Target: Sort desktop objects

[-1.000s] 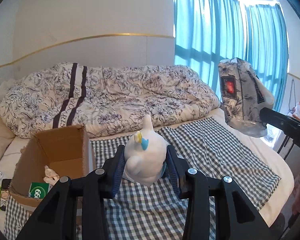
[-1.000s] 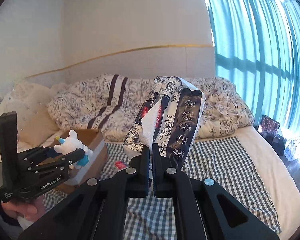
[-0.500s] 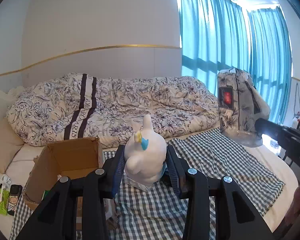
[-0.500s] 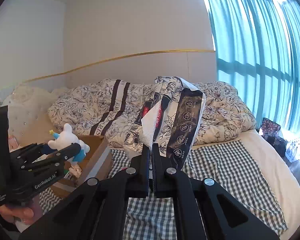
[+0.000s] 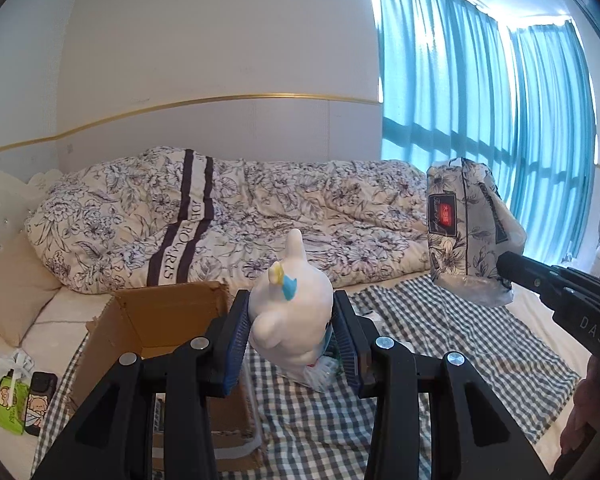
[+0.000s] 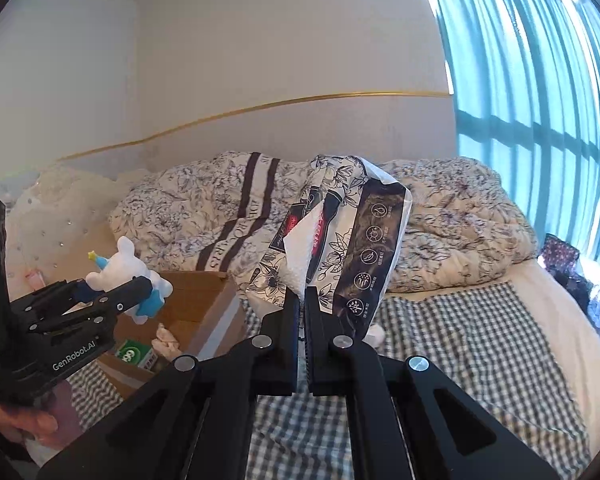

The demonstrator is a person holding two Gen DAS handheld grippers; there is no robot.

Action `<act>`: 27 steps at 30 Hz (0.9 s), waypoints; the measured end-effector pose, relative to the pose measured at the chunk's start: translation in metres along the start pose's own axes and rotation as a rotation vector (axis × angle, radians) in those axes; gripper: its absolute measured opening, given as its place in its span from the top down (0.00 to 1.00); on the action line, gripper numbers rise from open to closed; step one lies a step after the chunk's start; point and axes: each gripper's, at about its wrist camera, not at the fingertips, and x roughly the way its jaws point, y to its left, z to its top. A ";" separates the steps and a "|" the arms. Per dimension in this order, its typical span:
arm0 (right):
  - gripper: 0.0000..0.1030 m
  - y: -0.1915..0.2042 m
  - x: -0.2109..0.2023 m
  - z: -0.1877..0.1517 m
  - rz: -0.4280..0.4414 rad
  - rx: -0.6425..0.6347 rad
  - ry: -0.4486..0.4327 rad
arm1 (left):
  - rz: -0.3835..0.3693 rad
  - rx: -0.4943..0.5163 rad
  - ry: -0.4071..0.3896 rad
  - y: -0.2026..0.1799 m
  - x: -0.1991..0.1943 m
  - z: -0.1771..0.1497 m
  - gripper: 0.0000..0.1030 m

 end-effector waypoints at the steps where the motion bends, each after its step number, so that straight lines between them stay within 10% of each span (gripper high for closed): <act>1: 0.98 0.002 0.002 0.000 0.005 -0.004 -0.001 | 0.007 -0.003 0.001 0.004 0.001 0.000 0.60; 27: 0.98 0.088 0.078 0.003 0.182 -0.092 0.069 | 0.204 -0.062 0.086 0.111 0.034 -0.008 0.60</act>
